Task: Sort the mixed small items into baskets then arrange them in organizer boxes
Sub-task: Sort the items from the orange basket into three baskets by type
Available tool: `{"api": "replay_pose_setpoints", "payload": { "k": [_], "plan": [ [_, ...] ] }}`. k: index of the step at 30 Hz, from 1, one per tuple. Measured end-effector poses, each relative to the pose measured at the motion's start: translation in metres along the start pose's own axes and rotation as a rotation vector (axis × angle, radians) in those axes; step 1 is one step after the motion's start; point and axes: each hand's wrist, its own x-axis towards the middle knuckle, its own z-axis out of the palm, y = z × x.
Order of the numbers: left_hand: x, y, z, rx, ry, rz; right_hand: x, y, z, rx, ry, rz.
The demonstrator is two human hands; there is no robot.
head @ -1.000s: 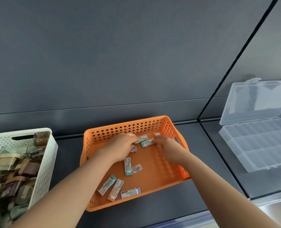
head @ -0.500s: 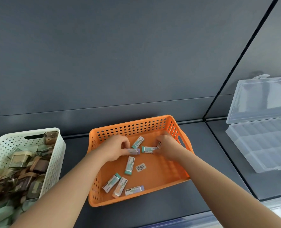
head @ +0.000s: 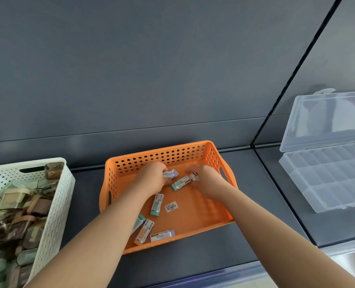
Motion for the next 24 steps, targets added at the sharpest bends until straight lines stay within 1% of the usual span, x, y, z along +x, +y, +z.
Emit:
{"api": "replay_pose_setpoints", "payload": {
  "k": [3,5,9,11,13,16,18,22,24],
  "plan": [
    [-0.005,-0.01,-0.006,-0.068,-0.042,-0.018,0.003,-0.006,0.0,-0.115,-0.064,-0.048],
    [-0.015,-0.018,-0.013,-0.092,-0.019,-0.017,0.006,-0.009,0.004,-0.14,-0.066,-0.058],
    [-0.049,-0.031,-0.033,-0.144,0.081,-0.01,0.008,-0.018,0.005,-0.191,-0.102,-0.062],
    [-0.07,-0.034,-0.045,-0.158,0.155,-0.001,0.005,-0.03,0.002,-0.134,-0.078,-0.088],
    [-0.093,-0.041,-0.056,-0.226,0.256,-0.006,0.0,-0.047,-0.002,-0.034,-0.026,-0.132],
    [-0.129,-0.063,-0.073,-0.393,0.405,-0.057,-0.012,-0.086,-0.005,0.077,0.042,-0.243],
    [-0.153,-0.087,-0.084,-0.457,0.491,-0.103,-0.021,-0.122,-0.006,0.122,0.051,-0.308],
    [-0.204,-0.148,-0.103,-0.483,0.609,-0.23,-0.026,-0.204,0.011,0.214,0.032,-0.431],
    [-0.23,-0.184,-0.113,-0.479,0.661,-0.305,-0.024,-0.244,0.031,0.215,-0.019,-0.484]
  ]
}}
